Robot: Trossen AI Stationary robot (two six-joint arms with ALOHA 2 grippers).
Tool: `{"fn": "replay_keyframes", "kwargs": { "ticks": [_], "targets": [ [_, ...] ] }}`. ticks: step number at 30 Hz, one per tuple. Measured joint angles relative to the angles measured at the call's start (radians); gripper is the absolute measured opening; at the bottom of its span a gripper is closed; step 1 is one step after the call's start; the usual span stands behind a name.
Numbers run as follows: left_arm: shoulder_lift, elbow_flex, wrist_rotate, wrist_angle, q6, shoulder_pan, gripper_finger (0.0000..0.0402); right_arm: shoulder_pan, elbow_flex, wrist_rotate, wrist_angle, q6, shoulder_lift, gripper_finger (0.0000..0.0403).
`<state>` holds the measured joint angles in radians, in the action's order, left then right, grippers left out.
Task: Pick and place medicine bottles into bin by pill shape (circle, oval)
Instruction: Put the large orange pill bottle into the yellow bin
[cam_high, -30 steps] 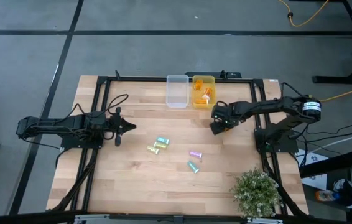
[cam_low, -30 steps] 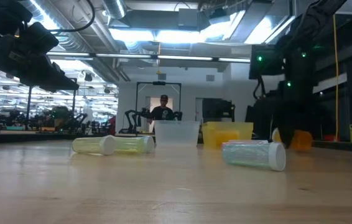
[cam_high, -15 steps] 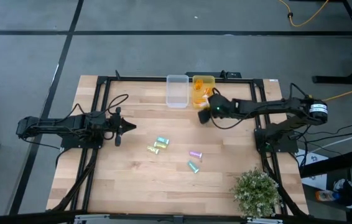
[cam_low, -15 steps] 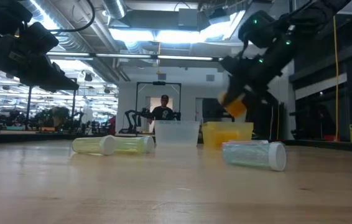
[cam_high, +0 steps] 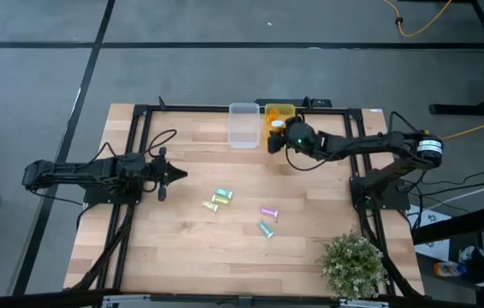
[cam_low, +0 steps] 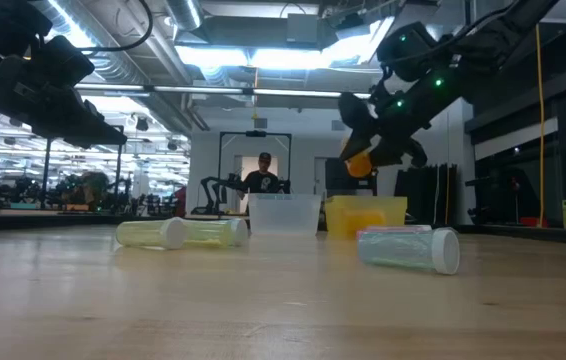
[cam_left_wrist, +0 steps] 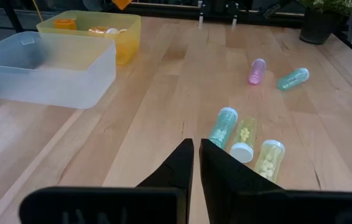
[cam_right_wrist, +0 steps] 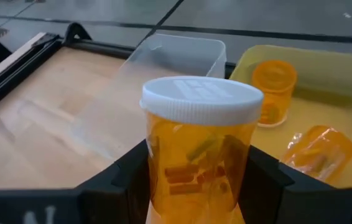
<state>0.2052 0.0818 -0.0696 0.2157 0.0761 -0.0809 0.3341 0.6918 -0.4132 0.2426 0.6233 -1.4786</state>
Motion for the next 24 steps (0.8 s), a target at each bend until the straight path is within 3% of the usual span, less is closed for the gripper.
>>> {"fn": "replay_keyframes", "kwargs": {
  "ticks": [24],
  "targets": [
    [0.000, 0.000, 0.000, 0.000, 0.000, 0.000, 0.0023, 0.029, 0.000, 0.005, 0.054, -0.007, -0.043, 0.0202]
  ]
}}
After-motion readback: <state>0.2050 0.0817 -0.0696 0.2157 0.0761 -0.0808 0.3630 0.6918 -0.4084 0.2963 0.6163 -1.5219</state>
